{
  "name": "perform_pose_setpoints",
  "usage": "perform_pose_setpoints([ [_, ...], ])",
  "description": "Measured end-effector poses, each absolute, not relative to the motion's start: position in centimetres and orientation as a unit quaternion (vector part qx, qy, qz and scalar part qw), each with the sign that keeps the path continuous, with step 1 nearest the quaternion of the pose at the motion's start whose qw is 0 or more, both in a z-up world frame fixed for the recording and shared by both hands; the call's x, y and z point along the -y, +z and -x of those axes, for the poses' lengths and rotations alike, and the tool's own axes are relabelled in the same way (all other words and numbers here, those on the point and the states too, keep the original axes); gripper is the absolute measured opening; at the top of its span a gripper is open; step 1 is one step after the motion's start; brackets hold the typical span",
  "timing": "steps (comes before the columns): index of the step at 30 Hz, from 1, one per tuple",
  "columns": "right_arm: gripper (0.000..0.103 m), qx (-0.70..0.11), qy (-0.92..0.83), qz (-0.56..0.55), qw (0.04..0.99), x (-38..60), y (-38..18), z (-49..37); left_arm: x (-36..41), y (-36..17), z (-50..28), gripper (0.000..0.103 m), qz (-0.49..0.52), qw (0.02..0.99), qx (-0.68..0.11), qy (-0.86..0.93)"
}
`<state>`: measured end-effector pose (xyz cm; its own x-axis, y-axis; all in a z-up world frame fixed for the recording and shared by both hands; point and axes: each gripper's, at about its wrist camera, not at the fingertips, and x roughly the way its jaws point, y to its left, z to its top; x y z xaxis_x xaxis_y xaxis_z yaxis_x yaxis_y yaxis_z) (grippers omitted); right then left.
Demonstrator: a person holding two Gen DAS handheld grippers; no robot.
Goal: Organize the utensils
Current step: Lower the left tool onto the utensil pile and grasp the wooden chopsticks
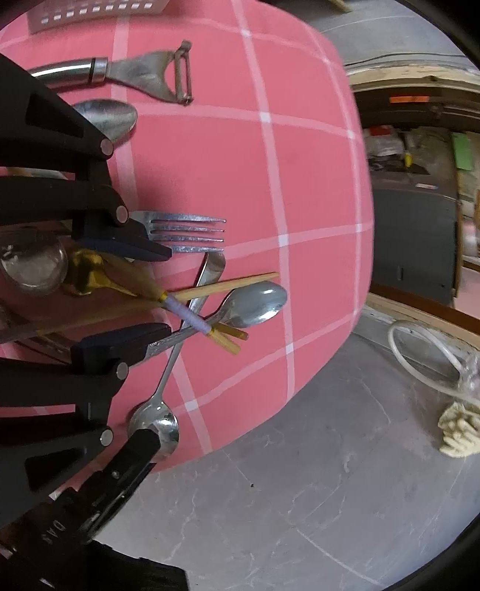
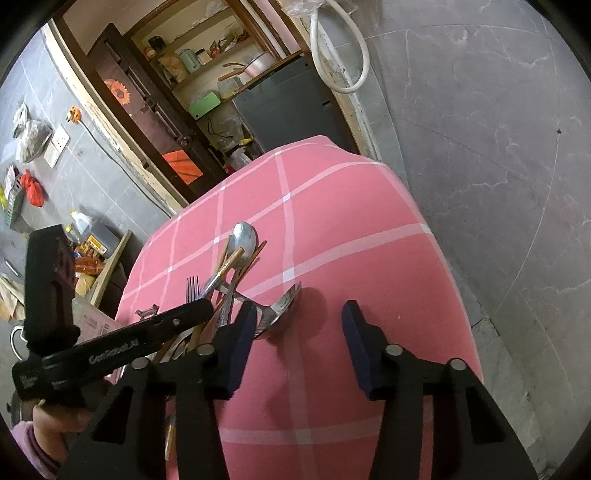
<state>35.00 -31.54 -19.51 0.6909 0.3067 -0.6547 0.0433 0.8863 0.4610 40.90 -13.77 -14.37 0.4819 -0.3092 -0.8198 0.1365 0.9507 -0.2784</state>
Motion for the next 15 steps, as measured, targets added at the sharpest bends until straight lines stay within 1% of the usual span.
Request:
perform_pose_setpoints([
  [1,0.035,-0.386,0.074,-0.228,0.891,31.6,-19.5,-35.1,13.8,-14.5,-41.1,0.031,0.090,0.853,-0.498,-0.128],
  [3,0.033,-0.385,0.072,-0.234,0.890,31.7,-19.4,-35.1,13.9,-14.9,-41.7,0.029,0.104,0.842,-0.513,-0.129],
  [9,0.033,-0.377,0.064,-0.257,0.888,32.0,-19.4,-35.5,13.7,-15.5,-43.3,0.024,0.147,0.820,-0.537,-0.133],
  [11,0.032,-0.372,0.063,-0.260,0.889,31.9,-19.4,-35.6,13.5,-15.7,-43.8,0.024,0.159,0.810,-0.548,-0.134],
  [13,0.022,-0.372,0.061,-0.258,0.890,31.5,-19.3,-35.9,13.3,-15.9,-44.5,0.022,0.178,0.796,-0.563,-0.132],
  [15,0.017,-0.376,0.061,-0.262,0.887,31.4,-19.6,-36.0,13.0,-16.2,-45.1,0.016,0.188,0.784,-0.577,-0.129],
])
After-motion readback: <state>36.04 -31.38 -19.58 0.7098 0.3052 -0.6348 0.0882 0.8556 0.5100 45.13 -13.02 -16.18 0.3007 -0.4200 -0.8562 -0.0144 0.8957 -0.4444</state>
